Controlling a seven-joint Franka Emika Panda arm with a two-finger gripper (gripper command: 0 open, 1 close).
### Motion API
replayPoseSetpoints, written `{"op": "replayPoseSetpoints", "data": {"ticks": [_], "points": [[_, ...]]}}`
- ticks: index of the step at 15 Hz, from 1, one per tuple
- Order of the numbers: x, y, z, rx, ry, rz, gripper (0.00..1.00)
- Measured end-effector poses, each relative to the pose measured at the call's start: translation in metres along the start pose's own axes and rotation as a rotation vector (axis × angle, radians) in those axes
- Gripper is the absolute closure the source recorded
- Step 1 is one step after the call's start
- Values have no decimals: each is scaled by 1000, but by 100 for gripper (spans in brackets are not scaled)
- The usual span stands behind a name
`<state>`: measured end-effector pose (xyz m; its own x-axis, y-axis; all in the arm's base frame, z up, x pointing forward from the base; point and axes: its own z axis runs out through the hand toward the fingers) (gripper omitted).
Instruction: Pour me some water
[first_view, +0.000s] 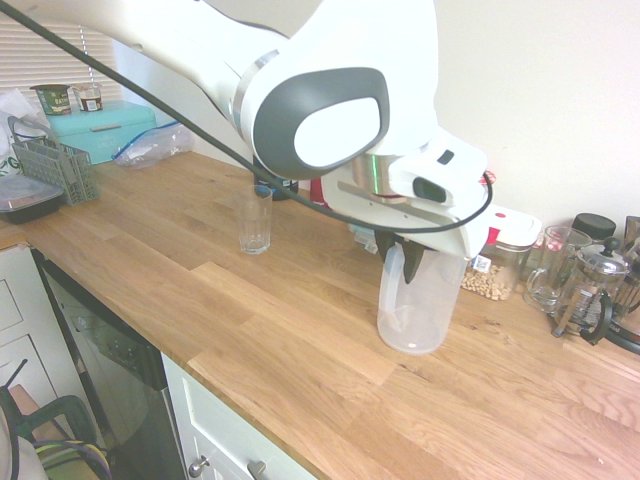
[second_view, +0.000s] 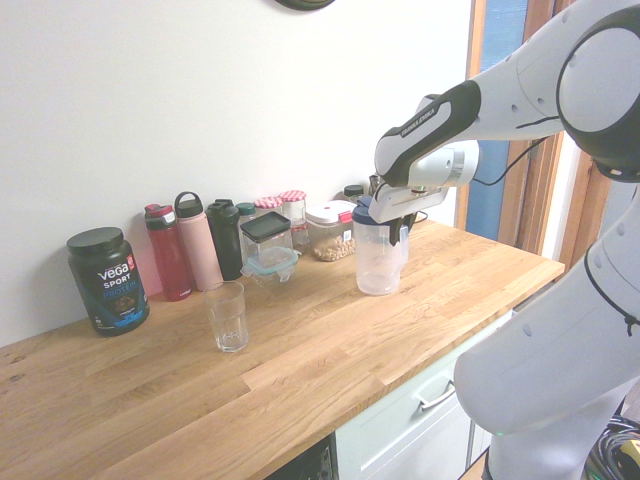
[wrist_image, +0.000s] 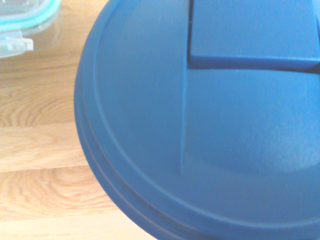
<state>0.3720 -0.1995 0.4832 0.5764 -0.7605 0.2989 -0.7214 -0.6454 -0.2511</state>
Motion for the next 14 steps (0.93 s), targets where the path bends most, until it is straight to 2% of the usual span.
{"op": "replayPoseSetpoints", "data": {"ticks": [2,6,10,14], "points": [[-1,-4,-36,11,7,-59,100],[-18,-38,-98,1,-9,-287,100],[-67,-108,-92,-75,-65,-522,100],[-106,-164,-76,-196,-106,-743,100]]}}
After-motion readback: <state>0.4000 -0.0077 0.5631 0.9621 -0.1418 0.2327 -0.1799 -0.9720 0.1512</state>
